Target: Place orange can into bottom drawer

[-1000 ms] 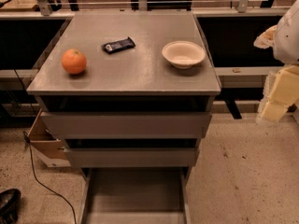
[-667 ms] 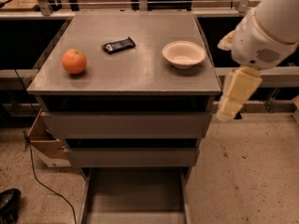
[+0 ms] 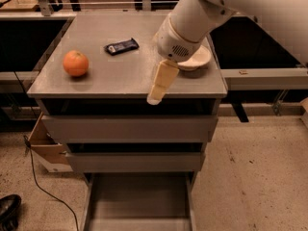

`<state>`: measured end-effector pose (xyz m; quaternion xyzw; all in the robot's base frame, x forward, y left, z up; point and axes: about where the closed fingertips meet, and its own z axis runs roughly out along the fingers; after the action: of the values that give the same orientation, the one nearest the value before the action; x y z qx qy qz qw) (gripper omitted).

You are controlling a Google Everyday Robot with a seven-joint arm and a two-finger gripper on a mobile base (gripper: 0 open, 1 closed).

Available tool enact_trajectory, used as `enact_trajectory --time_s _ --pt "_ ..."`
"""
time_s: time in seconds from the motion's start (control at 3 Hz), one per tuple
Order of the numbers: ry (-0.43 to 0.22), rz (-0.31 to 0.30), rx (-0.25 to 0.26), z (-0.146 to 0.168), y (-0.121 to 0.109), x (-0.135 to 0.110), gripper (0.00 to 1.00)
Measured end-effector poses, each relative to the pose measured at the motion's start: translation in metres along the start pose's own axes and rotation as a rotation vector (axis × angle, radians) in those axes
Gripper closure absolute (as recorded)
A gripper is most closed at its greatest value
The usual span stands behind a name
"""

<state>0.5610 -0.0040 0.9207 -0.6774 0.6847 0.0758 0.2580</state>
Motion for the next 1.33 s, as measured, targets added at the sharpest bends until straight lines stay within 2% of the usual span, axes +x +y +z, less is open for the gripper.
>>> enact_trajectory --time_s 0.33,0.67,1.0,1.33 --pt "-0.124 -0.039 -0.024 0.054 -0.029 -0.071 0.00" --pt "-0.124 -0.039 -0.024 0.054 -0.029 -0.071 0.00" --pt "-0.175 -0.041 -0.012 0.063 -0.033 -0.078 0.00" --pt "-0.261 -0.034 0.004 0.086 -0.053 -0.096 0.00"
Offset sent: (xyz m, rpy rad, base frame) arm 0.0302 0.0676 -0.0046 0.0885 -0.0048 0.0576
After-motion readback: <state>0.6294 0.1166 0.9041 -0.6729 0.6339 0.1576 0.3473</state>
